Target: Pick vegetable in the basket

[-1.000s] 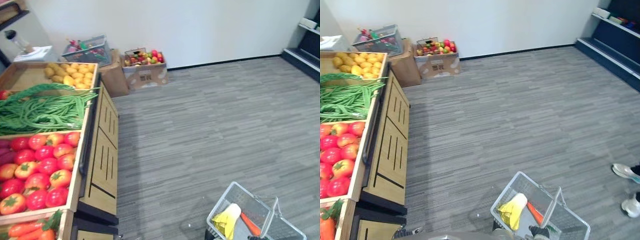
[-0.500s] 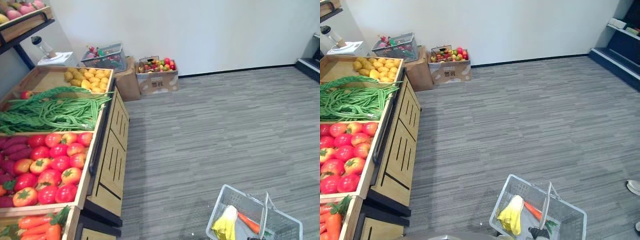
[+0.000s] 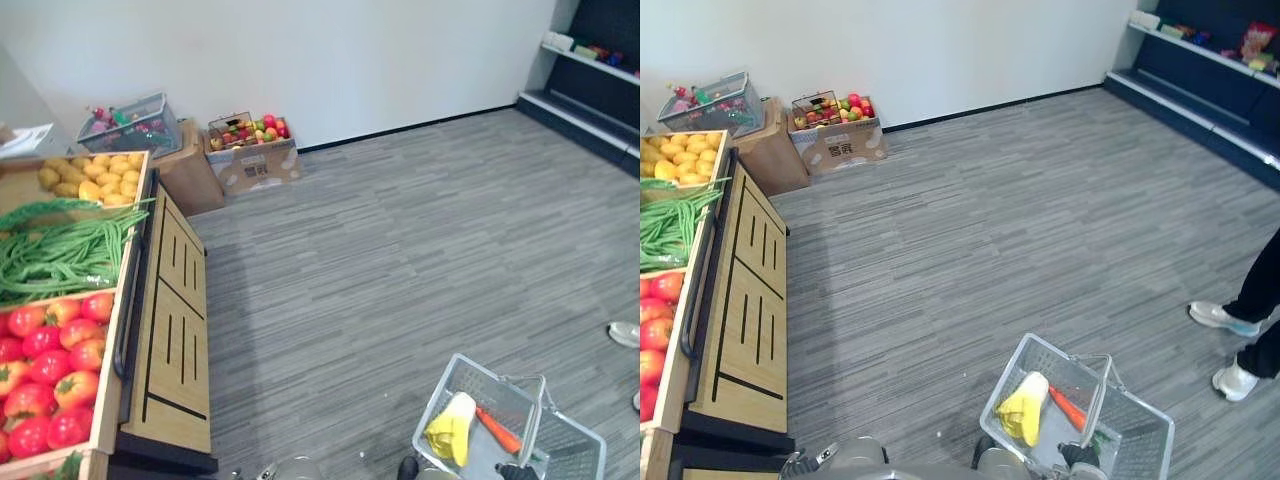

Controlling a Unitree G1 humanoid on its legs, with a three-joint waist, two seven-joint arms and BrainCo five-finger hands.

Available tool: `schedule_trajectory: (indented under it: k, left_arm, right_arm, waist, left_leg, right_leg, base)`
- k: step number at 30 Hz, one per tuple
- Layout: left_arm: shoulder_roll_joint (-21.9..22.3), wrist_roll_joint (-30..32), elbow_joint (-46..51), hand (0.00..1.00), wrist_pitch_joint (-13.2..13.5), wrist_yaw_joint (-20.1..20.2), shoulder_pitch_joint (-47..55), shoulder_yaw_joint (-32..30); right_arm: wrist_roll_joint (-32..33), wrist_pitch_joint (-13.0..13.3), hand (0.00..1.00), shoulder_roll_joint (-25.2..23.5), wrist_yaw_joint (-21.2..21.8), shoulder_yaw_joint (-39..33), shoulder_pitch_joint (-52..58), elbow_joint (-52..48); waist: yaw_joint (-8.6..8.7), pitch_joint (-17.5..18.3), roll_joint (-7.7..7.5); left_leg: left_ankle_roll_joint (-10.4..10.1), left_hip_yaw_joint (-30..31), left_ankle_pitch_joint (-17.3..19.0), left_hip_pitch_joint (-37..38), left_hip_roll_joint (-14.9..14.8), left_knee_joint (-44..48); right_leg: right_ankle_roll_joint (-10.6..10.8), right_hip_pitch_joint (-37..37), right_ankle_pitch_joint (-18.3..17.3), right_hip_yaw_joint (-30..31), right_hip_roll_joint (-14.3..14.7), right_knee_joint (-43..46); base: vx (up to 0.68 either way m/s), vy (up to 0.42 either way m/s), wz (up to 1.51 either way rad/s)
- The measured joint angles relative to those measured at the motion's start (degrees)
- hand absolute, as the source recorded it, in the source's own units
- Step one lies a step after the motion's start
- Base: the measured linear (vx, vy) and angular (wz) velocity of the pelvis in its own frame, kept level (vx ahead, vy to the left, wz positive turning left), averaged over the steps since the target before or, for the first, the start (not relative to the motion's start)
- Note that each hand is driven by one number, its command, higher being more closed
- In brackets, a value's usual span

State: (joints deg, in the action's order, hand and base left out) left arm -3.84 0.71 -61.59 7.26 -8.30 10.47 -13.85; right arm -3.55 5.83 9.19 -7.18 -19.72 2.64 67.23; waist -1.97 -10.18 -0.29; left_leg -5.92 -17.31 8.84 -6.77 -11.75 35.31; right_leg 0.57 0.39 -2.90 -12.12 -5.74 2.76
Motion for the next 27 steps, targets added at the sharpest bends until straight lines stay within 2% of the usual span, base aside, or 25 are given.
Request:
schedule_trajectory:
  k: [4, 5, 6, 8, 12, 15, 16, 17, 18, 19, 20, 21, 22, 24, 25, 26, 27]
  left_arm:
    - [0.4, 0.12, -0.04, 0.0, -0.11, -0.01, 0.03, -0.04]
    - [1.08, 0.13, -0.12, 0.0, -0.22, -0.04, 0.01, -0.13]
    - [1.54, 0.13, -0.19, 0.0, -0.25, -0.05, 0.06, -0.23]
    - [1.66, 0.15, -1.37, 0.0, -0.28, 0.03, -0.01, -1.16]
    - [1.18, 0.58, -2.06, 0.0, -0.3, 0.02, 0.04, -1.15]
    - [0.87, 0.71, -2.18, 0.0, -0.34, 0.0, 0.45, -0.03]
    - [0.68, 0.82, -2.14, 0.0, -0.33, 0.0, 0.32, 0.94]
    - [0.17, 1.12, -2.14, 0.0, -0.33, 0.01, 0.31, 1.32]
    - [-0.6, 2.23, -2.04, 0.0, -0.3, 0.04, 0.2, 2.44]
    - [-1.49, 2.82, -2.02, 0.0, -0.33, 0.14, 0.0, 3.54]
    - [-2.23, 2.85, -1.82, 0.0, -0.32, 0.17, -0.13, 3.73]
    - [-2.96, 2.93, -1.67, 0.0, -0.37, 0.09, -0.59, 4.49]
    - [-3.31, 2.95, -1.6, 0.0, -0.39, 0.01, -1.75, 4.56]
    - [-3.23, 2.91, -1.26, 0.0, -0.37, -0.04, -2.76, 4.54]
    - [-3.06, 2.88, -1.07, 0.0, -0.31, -0.1, -3.2, 4.46]
    - [-2.98, 2.86, -0.95, 0.0, -0.31, -0.1, -3.38, 4.38]
    - [-3.08, 2.87, -0.87, 0.0, -0.3, -0.12, -3.37, 4.29]
  right_arm:
    - [0.03, -0.28, 1.0, 0.05, -0.33, -0.03, 0.92, -0.09]
    - [0.02, -0.28, 1.0, 0.29, -0.62, -0.04, 1.13, -0.09]
    - [0.02, -0.27, 1.0, 0.82, -0.71, -0.03, 1.25, -0.12]
    - [-0.01, -0.22, 1.0, 0.45, -0.99, 0.0, 1.52, -0.13]
    - [0.01, -0.26, 1.0, -0.12, -1.1, -0.85, 2.74, -1.02]
    - [-0.02, -0.25, 1.0, -0.14, -1.14, -2.24, 3.08, -1.15]
    - [-0.02, -0.15, 1.0, -0.13, -1.17, -2.26, 2.74, -1.3]
    - [-0.02, -0.11, 1.0, -0.13, -1.21, -2.28, 2.45, -1.33]
    - [-0.02, 0.06, 1.0, -0.27, -1.38, -2.4, 1.76, -1.58]
    - [-0.11, 0.36, 1.0, -1.0, -1.45, -2.49, 1.13, -1.6]
    - [-0.23, 0.54, 1.0, -1.06, -1.48, -2.51, 0.92, -1.58]
    - [-0.48, 0.82, 1.0, -1.58, -1.47, -2.47, 0.79, -1.62]
    - [-0.83, 0.81, 1.0, -1.73, -1.43, -2.42, 0.68, -1.64]
    - [-1.54, 0.81, 1.0, -1.64, -1.39, -2.34, 0.24, -2.08]
    - [-2.33, 0.73, 1.0, -1.63, -1.25, -2.22, -0.14, -2.27]
    - [-2.74, 0.71, 1.0, -1.7, -1.01, -2.16, -0.37, -2.28]
    - [-2.75, 0.69, 1.0, -1.86, -0.99, -2.18, -0.4, -2.25]
  waist:
    - [-0.08, -0.13, 1.12]
    - [-0.38, -0.18, 2.35]
    - [-0.47, 0.0, 3.15]
    - [-0.89, 0.36, 3.67]
    - [-0.03, 0.95, 2.03]
    - [-0.27, 2.53, 1.39]
    - [-0.44, 2.75, 1.54]
    - [-0.49, 2.8, 1.57]
    - [-0.45, 2.73, 1.04]
    - [-0.25, 2.37, -0.21]
    - [-0.03, 2.09, -0.92]
    - [0.35, 2.02, -1.63]
    - [0.2, 1.89, -2.26]
    - [0.41, 1.69, -1.93]
    - [0.55, 1.54, -1.64]
    - [0.46, 1.52, -1.76]
    - [0.4, 1.58, -2.07]
  left_leg:
    - [-0.52, -2.42, -1.07, 0.52, 2.46, -19.76]
    - [-0.46, -2.32, -1.12, 1.5, 2.1, -24.49]
    - [-0.34, -2.19, -0.83, 2.01, 1.86, -25.7]
    - [0.32, -2.21, -1.87, 2.47, 2.39, -26.0]
    - [1.12, -2.47, -1.44, 5.11, 6.26, -27.89]
    - [2.67, -2.52, -0.53, 7.57, 8.69, -30.1]
    - [3.32, -2.65, -0.14, 9.0, 8.89, -30.69]
    - [3.5, -2.72, -0.33, 9.72, 8.91, -31.05]
    - [4.86, -2.87, -0.77, 11.63, 9.19, -31.07]
    - [5.63, -2.14, -0.31, 14.22, 10.05, -31.27]
    - [6.03, -1.37, 0.0, 15.57, 10.28, -31.37]
    - [6.54, 0.87, 0.8, 17.15, 10.14, -31.42]
    - [6.57, 2.62, 0.9, 18.19, 9.41, -31.6]
    - [6.54, 5.35, 0.89, 18.29, 8.09, -31.47]
    - [6.5, 7.51, 0.87, 18.09, 7.02, -31.11]
    - [6.19, 9.16, 0.92, 17.93, 6.7, -31.0]
    - [5.59, 10.11, 1.09, 17.87, 6.8, -31.0]
  right_leg:
    - [0.94, 0.16, 0.6, 0.23, 0.93, -2.94]
    - [1.74, 0.95, 1.15, 1.08, 2.41, -4.52]
    - [1.91, 1.23, 1.28, 1.52, 3.21, -5.06]
    - [3.2, 3.04, 2.17, 2.79, 3.08, -6.96]
    - [4.14, 3.42, 2.46, 2.82, -0.55, -4.84]
    - [6.2, 0.1, -2.74, 3.11, -3.07, 5.58]
    - [7.1, -3.04, -4.02, 3.1, -3.91, 13.97]
    - [7.37, -4.75, -4.19, 3.06, -4.29, 18.37]
    - [7.57, -8.37, -4.05, 3.14, -5.58, 28.49]
    - [9.36, -10.17, -2.89, 3.11, -7.6, 36.6]
    - [10.24, -10.84, -1.57, 3.0, -8.49, 40.41]
    - [9.38, -12.52, -2.35, 1.88, -9.68, 45.84]
    - [7.84, -12.85, -5.77, 0.13, -9.9, 46.17]
    - [5.83, -13.23, -8.16, -2.27, -9.05, 42.31]
    - [5.49, -13.01, -8.3, -2.14, -7.88, 35.82]
    - [5.87, -12.2, -7.38, -0.3, -7.19, 27.11]
    - [5.77, -11.6, -5.81, 1.13, -7.2, 22.36]
  base:
    - [0.07, 0.039, -0.21]
    - [0.1, 0.106, -0.36]
    - [0.17, 0.153, -0.53]
    - [0.16, 0.131, -0.33]
    - [0.19, 0.154, 0.01]
    - [0.27, 0.145, -0.02]
    - [0.22, 0.084, -0.03]
    - [0.26, 0.101, -0.02]
    - [0.3, 0.076, 0.16]
    - [0.31, 0.048, 0.26]
    - [0.32, -0.016, 0.56]
    - [0.3, -0.074, 0.71]
    - [0.29, -0.1, 0.79]
    - [0.25, -0.164, 0.8]
    - [0.27, -0.248, 1.03]
    - [0.22, -0.234, 0.94]
    - [0.27, -0.363, 0.93]
